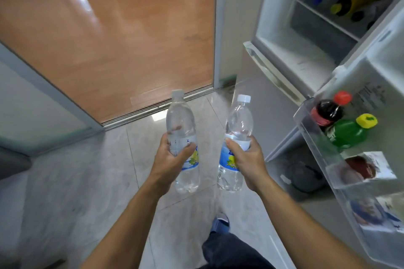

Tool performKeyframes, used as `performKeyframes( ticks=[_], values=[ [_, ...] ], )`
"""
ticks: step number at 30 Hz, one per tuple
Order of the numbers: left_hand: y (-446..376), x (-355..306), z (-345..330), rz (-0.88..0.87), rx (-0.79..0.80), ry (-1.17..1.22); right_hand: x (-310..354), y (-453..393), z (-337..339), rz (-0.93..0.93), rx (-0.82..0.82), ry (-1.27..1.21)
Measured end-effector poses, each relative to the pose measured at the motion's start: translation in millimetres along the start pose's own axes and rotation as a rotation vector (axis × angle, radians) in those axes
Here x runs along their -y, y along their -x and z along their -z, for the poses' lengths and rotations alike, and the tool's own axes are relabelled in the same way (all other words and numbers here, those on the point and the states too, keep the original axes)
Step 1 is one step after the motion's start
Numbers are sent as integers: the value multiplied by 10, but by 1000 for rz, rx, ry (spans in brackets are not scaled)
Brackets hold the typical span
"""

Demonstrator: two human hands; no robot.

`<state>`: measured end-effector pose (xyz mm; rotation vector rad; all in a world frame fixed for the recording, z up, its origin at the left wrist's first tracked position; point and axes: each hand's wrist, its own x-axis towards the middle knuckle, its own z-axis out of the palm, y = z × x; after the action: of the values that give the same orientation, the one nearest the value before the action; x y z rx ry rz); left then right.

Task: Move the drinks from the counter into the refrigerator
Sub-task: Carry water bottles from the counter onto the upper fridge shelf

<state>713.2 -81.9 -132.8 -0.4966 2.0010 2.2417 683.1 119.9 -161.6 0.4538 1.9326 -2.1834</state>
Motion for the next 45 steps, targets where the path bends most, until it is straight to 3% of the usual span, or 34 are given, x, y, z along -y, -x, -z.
performKeyframes(
  ticks=[11,21,29,41,45],
  values=[
    [-1581,-507,-441,-9,173,-82,612,-1256,-29,43,-188,-33],
    [-3197,-1085,-907,-49,480,-158,1261,-2176,-154,104,-534,-13],
    [-4009,-1746,-1735,-176,698,-191,1968,-2638,41,245,-754,-31],
    [-4559,-2703,-3505,-423,827,-185,3257,-3269,1022,554,-1158,-141],
    [-4780,-2928,-3947,-468,828,-151,3604,-3459,1315,625,-1202,-152]
  ],
)
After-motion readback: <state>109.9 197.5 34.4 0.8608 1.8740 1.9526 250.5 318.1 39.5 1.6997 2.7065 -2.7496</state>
